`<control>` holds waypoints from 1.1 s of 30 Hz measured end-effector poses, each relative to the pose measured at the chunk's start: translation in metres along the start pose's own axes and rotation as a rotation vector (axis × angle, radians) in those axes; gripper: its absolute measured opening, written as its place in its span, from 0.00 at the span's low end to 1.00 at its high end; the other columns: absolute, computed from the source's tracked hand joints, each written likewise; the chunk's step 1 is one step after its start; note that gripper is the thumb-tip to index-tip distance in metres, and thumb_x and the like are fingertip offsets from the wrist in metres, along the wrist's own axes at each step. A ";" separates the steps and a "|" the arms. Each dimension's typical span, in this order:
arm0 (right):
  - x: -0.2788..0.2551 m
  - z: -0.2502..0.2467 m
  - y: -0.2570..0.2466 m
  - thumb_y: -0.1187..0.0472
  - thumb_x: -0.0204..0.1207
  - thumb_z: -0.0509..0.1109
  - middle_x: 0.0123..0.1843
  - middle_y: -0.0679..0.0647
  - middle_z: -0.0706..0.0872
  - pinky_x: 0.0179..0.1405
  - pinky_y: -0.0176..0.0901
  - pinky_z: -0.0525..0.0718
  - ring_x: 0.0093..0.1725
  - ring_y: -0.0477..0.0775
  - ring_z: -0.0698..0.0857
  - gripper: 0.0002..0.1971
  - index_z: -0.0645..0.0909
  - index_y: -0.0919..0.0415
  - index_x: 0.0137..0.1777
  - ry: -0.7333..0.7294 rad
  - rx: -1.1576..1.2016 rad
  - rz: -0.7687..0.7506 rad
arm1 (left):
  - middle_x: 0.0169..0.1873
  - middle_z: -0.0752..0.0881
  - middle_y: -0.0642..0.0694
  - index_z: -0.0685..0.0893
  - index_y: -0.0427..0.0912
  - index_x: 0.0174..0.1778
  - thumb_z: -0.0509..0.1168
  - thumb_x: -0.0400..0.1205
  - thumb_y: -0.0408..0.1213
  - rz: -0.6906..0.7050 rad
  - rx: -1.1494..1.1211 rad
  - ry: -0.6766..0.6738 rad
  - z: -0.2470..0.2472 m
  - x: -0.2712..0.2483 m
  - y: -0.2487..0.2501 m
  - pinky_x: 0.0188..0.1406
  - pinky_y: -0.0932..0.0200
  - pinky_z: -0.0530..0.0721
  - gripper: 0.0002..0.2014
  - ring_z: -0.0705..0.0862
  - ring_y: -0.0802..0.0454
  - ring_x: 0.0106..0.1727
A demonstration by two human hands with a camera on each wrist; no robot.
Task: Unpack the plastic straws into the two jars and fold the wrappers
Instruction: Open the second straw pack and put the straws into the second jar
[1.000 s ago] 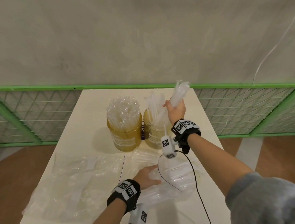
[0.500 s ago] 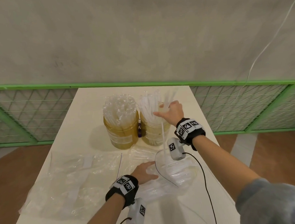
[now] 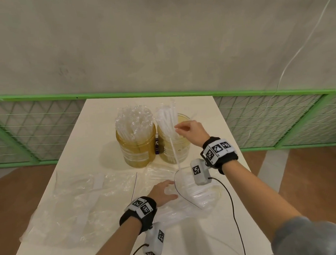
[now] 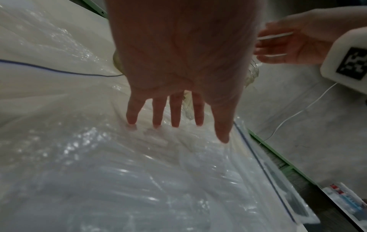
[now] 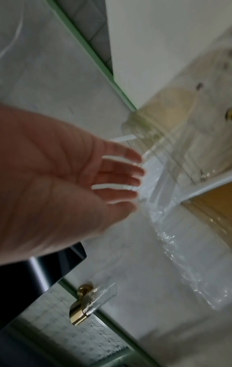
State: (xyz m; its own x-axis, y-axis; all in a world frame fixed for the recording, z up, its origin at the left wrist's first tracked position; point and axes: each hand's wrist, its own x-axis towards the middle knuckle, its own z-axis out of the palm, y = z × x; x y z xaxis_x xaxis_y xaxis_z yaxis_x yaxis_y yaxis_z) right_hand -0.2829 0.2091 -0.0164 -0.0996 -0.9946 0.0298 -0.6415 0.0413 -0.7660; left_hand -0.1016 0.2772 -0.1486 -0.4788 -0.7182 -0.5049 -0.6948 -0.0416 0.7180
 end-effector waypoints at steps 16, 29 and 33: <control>-0.176 0.017 0.179 0.57 0.81 0.61 0.71 0.62 0.66 0.66 0.56 0.75 0.71 0.63 0.68 0.22 0.64 0.62 0.73 -0.088 -0.552 0.864 | 0.63 0.76 0.38 0.73 0.45 0.55 0.62 0.80 0.30 0.006 0.082 0.150 0.012 0.010 0.000 0.59 0.58 0.71 0.10 0.75 0.43 0.64; -0.125 -0.005 0.126 0.69 0.83 0.55 0.51 0.66 0.81 0.46 0.55 0.86 0.36 0.58 0.85 0.05 0.70 0.62 0.55 0.783 0.254 0.391 | 0.68 0.74 0.41 0.69 0.44 0.70 0.58 0.82 0.52 -0.006 -0.064 0.280 0.008 0.007 0.026 0.70 0.45 0.72 0.23 0.74 0.44 0.68; -0.109 -0.022 0.088 0.71 0.83 0.54 0.42 0.52 0.79 0.44 0.43 0.88 0.31 0.49 0.86 0.06 0.65 0.61 0.55 0.933 0.481 0.186 | 0.67 0.73 0.48 0.64 0.44 0.77 0.66 0.80 0.39 0.292 -0.249 0.280 0.003 0.003 0.053 0.71 0.51 0.72 0.30 0.72 0.50 0.67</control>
State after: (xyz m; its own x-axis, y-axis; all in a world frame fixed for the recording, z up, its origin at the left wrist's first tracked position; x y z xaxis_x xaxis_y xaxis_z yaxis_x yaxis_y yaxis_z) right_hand -0.3450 0.3228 -0.0733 -0.8391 -0.5016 0.2103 -0.2087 -0.0601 -0.9761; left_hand -0.1410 0.2749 -0.1136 -0.4480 -0.8829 -0.1404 -0.3860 0.0494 0.9212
